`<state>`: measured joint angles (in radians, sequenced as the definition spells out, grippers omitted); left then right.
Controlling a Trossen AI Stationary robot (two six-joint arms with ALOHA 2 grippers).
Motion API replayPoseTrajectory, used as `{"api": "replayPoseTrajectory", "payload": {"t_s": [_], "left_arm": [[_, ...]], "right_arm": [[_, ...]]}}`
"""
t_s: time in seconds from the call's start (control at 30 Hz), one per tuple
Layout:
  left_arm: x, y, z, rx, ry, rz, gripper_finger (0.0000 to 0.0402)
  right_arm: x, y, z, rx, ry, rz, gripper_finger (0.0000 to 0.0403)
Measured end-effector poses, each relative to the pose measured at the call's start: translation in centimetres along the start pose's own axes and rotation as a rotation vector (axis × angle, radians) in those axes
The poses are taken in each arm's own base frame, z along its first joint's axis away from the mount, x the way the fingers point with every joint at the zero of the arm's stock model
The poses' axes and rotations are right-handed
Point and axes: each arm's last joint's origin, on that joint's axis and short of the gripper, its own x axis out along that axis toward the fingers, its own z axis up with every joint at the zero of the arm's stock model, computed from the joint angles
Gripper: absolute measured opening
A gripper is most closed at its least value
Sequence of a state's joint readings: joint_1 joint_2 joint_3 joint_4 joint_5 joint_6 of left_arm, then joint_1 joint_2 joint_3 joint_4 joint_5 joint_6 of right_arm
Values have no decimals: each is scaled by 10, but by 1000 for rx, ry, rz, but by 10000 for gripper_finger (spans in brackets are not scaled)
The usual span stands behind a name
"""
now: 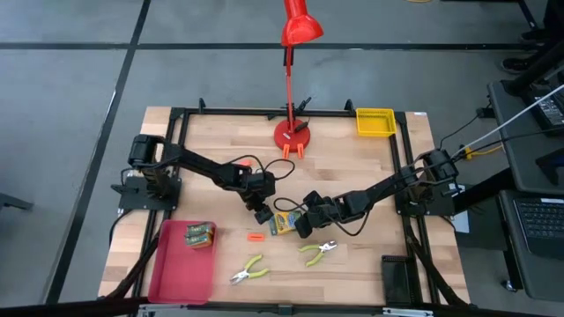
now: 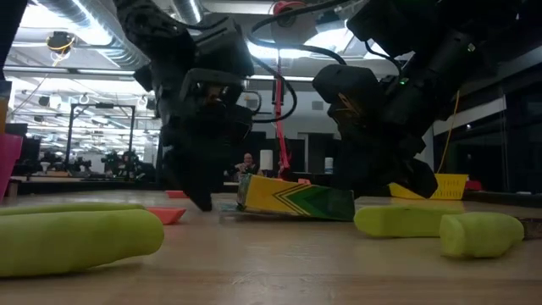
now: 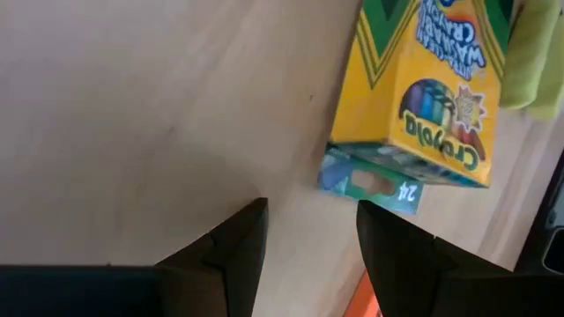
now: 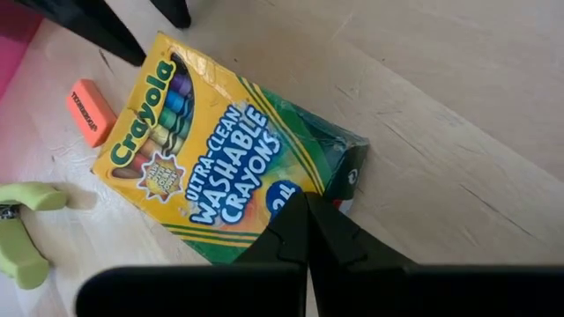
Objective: Pick & Place School Supplies
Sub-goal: Put the yellow crayon box into the red bin
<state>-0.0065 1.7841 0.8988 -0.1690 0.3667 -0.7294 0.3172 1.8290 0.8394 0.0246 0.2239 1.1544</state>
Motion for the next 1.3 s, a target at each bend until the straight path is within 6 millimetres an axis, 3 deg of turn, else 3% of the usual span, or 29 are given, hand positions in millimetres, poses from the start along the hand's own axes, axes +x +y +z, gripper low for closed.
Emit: {"api": "replayPoseTrajectory", "payload": {"t_s": [0.53, 0.8, 1.03, 1.3], "left_arm": [[13, -1, 4, 27, -19, -55, 151], [20, -4, 1, 46, -27, -52, 101], [21, -3, 0, 49, -25, -29, 13], [18, -4, -1, 68, -17, -34, 4]], "right_arm": [[0, 0, 0, -6, 0, 8, 0], [0, 0, 0, -9, 0, 9, 0], [0, 1, 0, -5, -1, 12, 0], [-12, 10, 7, -67, -50, 102, 13]]}}
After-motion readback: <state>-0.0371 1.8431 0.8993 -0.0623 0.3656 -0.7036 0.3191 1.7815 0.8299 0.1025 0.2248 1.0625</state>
